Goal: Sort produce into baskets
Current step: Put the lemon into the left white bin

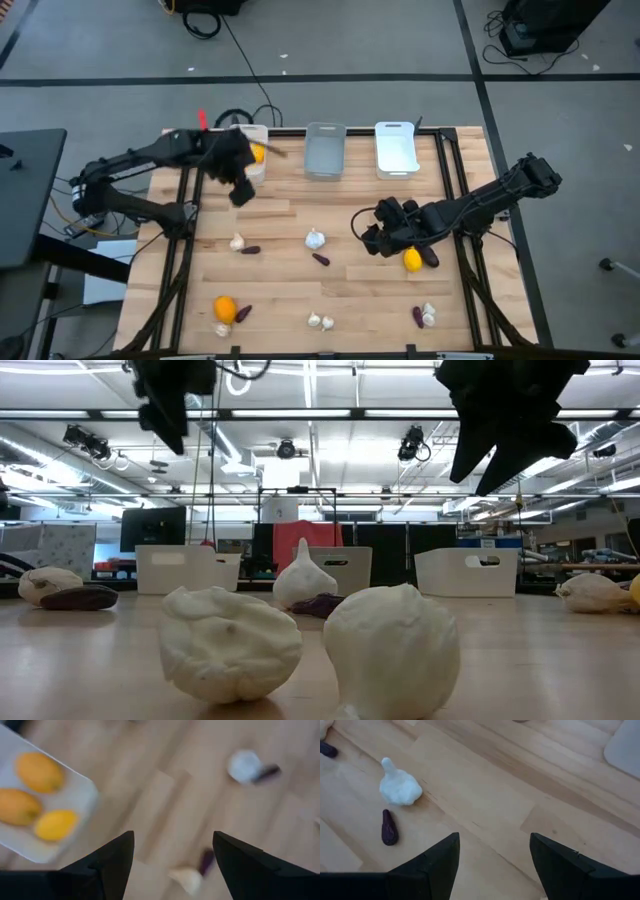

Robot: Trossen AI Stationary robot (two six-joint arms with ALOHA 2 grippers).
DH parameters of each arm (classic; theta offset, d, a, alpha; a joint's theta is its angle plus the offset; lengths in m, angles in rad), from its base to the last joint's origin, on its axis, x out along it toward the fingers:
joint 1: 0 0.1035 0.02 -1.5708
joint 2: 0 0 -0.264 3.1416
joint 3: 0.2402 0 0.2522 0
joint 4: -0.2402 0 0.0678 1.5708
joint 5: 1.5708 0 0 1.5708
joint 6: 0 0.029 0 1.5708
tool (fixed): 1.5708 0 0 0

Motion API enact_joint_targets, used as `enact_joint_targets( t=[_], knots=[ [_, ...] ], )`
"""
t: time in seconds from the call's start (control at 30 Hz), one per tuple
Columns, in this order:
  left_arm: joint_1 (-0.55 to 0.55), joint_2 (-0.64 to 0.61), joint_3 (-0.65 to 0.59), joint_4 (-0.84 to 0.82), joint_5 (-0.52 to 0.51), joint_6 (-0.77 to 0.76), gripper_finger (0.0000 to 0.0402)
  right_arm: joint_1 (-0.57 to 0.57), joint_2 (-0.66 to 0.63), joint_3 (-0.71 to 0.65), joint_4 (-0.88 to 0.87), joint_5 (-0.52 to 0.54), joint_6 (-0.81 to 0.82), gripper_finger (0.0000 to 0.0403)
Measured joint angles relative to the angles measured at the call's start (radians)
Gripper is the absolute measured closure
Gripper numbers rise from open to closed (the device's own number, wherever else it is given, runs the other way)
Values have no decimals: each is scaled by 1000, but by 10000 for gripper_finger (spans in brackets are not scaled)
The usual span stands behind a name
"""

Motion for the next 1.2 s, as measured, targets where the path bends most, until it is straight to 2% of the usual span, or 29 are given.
enact_joint_targets(
  t=[0.1,0.2,0.3,0.43,0.57,0.77,0.87,1.07,1.2],
  knots=[
    [-142,-8,0,-45,35,-63,127,-10,0,0,5,1,-43,151],
    [-282,-10,-13,-52,132,-164,128,-20,0,0,20,0,-70,151],
    [-387,-2,-44,-46,154,-434,128,-23,0,0,28,-5,-64,151],
    [-529,-1,-96,-23,132,-827,128,-22,0,0,31,-8,-24,151],
    [-682,0,-157,72,107,-1198,128,-21,0,0,30,-20,-17,151],
    [-908,9,-215,254,-65,-1630,124,-9,0,0,30,-34,-26,151],
    [-994,21,-230,264,-99,-1763,114,1,0,0,30,-17,-23,151],
    [-1102,51,-276,268,-73,-1928,71,-11,0,0,31,-15,-105,150],
    [-1135,70,-331,384,-61,-1973,38,-21,0,0,35,-31,-127,149]
  ],
)
